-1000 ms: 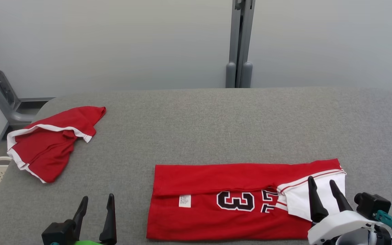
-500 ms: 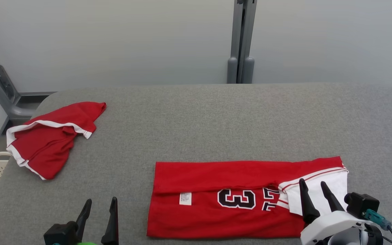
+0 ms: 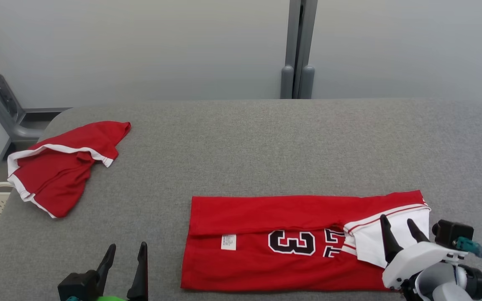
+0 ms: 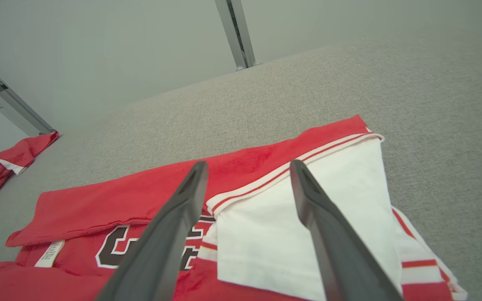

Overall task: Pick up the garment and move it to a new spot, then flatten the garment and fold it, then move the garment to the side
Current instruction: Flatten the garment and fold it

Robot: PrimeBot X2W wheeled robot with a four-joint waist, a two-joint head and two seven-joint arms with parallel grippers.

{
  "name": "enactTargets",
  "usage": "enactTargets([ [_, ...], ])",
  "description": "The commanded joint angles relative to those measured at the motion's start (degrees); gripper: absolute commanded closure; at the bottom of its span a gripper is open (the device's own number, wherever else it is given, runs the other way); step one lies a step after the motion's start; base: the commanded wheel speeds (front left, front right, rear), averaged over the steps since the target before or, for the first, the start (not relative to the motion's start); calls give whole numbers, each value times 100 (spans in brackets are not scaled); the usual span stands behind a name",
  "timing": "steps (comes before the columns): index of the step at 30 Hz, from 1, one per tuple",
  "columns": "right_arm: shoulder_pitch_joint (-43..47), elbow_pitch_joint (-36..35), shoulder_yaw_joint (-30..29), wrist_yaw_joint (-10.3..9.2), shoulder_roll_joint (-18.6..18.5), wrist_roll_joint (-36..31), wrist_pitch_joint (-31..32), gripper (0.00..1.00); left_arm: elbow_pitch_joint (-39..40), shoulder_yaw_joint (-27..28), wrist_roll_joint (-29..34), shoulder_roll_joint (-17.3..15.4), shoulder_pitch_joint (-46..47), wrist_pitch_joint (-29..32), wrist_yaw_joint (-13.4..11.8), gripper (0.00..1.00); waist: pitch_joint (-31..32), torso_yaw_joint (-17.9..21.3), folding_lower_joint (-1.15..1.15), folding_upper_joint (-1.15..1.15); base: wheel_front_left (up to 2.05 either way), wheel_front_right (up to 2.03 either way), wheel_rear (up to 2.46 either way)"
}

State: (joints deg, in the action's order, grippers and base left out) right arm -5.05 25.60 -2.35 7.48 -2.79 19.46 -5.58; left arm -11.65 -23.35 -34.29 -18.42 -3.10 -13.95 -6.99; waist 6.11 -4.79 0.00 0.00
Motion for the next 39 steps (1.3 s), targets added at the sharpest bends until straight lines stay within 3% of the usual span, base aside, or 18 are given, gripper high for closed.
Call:
enactTargets([
  [1, -127, -19, -118, 2, -22, -146, 204, 0, -22, 1, 53, -28, 68, -26, -4, 0, -13, 4, 0, 0, 0, 0, 0],
  [13, -470, -96, -891, 2, -134, -707, 2509, 0, -134, -28, 55, -55, 191, -50, 104, 0, -142, -104, 0, 0, 0, 0, 0],
  [17, -408, -201, -934, 2, -386, -718, 2997, 0, -231, -31, 69, -83, 258, -67, 170, 0, -197, -188, 0, 0, 0, 0, 0],
  [29, -118, -284, -1146, 1, -956, -560, 3427, 0, -322, 49, 109, -176, 305, -100, 249, 0, -314, -280, 0, 0, 0, 0, 0],
  [39, -855, 657, -771, 1, -1304, -281, 2930, 0, -170, -121, 259, -153, 505, -16, 201, 0, -808, -320, 0, 0, 0, 0, 0],
])
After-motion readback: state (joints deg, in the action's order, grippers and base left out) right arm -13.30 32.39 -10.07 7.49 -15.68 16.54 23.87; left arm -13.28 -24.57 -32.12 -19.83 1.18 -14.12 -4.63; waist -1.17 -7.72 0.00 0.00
